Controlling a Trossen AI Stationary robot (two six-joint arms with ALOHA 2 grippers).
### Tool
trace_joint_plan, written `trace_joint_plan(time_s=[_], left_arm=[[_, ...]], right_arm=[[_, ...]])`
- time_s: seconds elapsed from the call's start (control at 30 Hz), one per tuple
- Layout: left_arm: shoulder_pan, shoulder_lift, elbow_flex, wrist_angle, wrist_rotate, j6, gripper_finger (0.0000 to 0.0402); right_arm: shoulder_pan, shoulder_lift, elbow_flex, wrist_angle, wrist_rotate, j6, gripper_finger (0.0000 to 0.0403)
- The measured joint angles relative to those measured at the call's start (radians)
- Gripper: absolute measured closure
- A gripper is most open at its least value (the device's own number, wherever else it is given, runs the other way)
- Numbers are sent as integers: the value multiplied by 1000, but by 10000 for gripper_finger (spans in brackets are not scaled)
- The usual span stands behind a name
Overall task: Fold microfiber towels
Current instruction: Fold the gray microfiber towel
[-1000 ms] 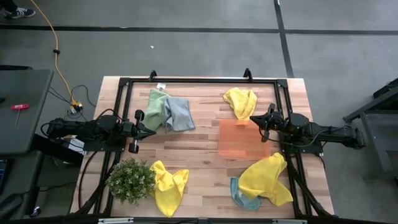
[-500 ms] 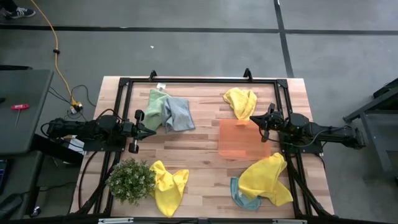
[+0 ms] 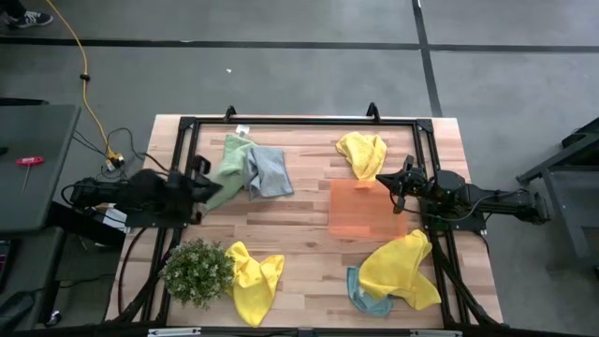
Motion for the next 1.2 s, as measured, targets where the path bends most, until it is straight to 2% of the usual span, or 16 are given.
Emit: trace_joint_plan(time_s=[0.1, 0.17, 0.23, 0.33, 0.4, 0.6, 0.77, 0.9, 1.03, 1.2], left_arm=[[0, 0, 0, 197, -12, -100, 398], [0, 0, 1, 301, -83, -131, 398], [0, 3, 19, 298, -174, -193, 398], [0, 63, 84, 125, -207, -259, 385], [0, 150, 150, -4, -208, -281, 369], [0, 518, 382, -325, -178, -301, 291], [0, 830, 581, -686, -115, -292, 221], [-6, 1029, 676, -917, -85, -299, 183], [-23, 1168, 688, -991, -100, -415, 171], [-52, 1293, 687, -1005, -249, -633, 174]], right_arm=[[0, 0, 0, 0, 0, 0, 402], [0, 0, 0, 0, 0, 0, 402], [0, 0, 0, 0, 0, 0, 402], [0, 0, 0, 0, 0, 0, 402], [0, 0, 0, 0, 0, 0, 402], [0, 0, 0, 0, 0, 0, 402], [0, 0, 0, 0, 0, 0, 402], [0, 0, 0, 0, 0, 0, 402], [0, 0, 0, 0, 0, 0, 402], [0, 0, 0, 0, 0, 0, 402]])
